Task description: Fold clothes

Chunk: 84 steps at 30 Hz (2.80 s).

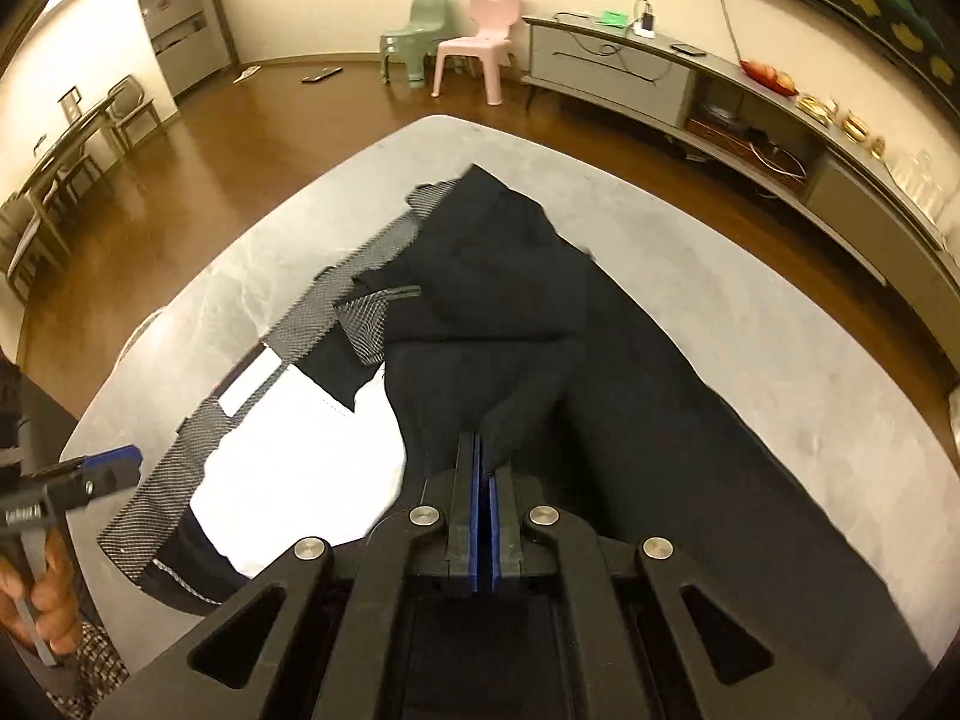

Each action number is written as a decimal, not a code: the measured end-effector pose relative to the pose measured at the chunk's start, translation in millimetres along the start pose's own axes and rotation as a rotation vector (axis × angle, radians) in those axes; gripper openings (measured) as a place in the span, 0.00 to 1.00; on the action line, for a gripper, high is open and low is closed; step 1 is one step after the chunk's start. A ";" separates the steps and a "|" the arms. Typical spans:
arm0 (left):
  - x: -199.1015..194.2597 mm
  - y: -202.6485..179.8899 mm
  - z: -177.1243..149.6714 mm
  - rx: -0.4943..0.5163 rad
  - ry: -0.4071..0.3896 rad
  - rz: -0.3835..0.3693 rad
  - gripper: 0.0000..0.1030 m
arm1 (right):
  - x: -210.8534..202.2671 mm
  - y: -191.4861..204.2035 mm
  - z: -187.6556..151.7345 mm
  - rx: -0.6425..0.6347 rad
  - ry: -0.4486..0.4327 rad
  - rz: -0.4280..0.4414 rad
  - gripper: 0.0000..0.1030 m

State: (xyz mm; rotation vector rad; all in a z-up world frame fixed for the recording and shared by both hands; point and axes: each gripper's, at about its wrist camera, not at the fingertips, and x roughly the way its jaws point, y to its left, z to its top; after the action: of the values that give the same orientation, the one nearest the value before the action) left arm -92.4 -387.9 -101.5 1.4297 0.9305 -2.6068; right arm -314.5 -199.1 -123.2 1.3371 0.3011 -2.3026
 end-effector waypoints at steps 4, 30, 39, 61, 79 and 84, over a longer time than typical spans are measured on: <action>-2.2 -5.7 -11.6 0.045 0.043 0.002 0.64 | 7.6 6.7 10.5 0.034 -0.059 0.040 0.03; 2.0 61.5 49.1 -0.426 -0.114 -0.362 0.57 | -28.8 88.6 -9.6 -0.014 -0.185 0.179 0.17; -8.2 44.2 36.0 -0.340 -0.040 -0.416 0.56 | -19.1 139.9 -30.3 -0.184 -0.229 0.047 0.43; -35.1 51.9 36.0 -0.316 -0.068 -0.351 0.57 | 45.3 189.2 -42.0 -0.430 0.019 0.211 0.06; 60.5 39.2 26.2 -0.414 0.145 -0.457 0.57 | 26.1 120.6 -9.0 -0.132 0.007 0.372 0.48; 60.2 49.9 21.8 -0.507 0.134 -0.490 0.57 | 1.6 122.2 7.5 -0.224 -0.075 0.217 0.48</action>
State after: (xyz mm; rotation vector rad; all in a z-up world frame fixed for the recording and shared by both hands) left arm -129.0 -424.8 -163.8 1.3699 2.0009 -2.2828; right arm -261.1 -309.0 -116.0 1.1121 0.3585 -2.0660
